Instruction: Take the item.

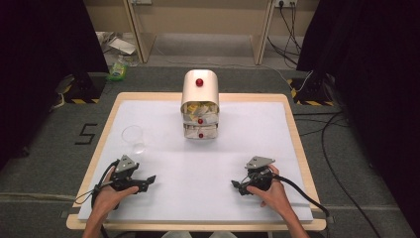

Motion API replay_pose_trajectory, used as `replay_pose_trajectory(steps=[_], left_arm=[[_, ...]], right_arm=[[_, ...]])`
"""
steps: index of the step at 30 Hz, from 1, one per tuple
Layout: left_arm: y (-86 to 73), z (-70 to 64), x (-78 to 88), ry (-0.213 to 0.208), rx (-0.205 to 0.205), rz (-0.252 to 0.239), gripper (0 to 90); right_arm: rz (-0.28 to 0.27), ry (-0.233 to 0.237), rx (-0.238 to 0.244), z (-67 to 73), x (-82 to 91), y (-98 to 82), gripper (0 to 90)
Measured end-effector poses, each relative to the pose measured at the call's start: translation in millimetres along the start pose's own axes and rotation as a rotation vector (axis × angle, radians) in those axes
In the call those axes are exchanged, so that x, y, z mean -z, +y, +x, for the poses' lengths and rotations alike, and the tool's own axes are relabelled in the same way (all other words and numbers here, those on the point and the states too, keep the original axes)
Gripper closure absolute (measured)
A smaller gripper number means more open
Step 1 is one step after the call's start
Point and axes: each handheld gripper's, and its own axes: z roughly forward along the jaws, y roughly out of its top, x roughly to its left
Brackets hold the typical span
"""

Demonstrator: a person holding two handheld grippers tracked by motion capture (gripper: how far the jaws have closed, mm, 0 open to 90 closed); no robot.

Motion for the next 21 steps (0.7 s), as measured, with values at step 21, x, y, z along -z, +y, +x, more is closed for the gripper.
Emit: replay_pose_trajectory(steps=[21], left_arm=[[85.2, -34.3, -11.1, -0.139, -0.144, -0.178, 15.1]], right_arm=[[0.000, 0.003, -0.001, -0.2, -0.1, 0.0, 9.8]])
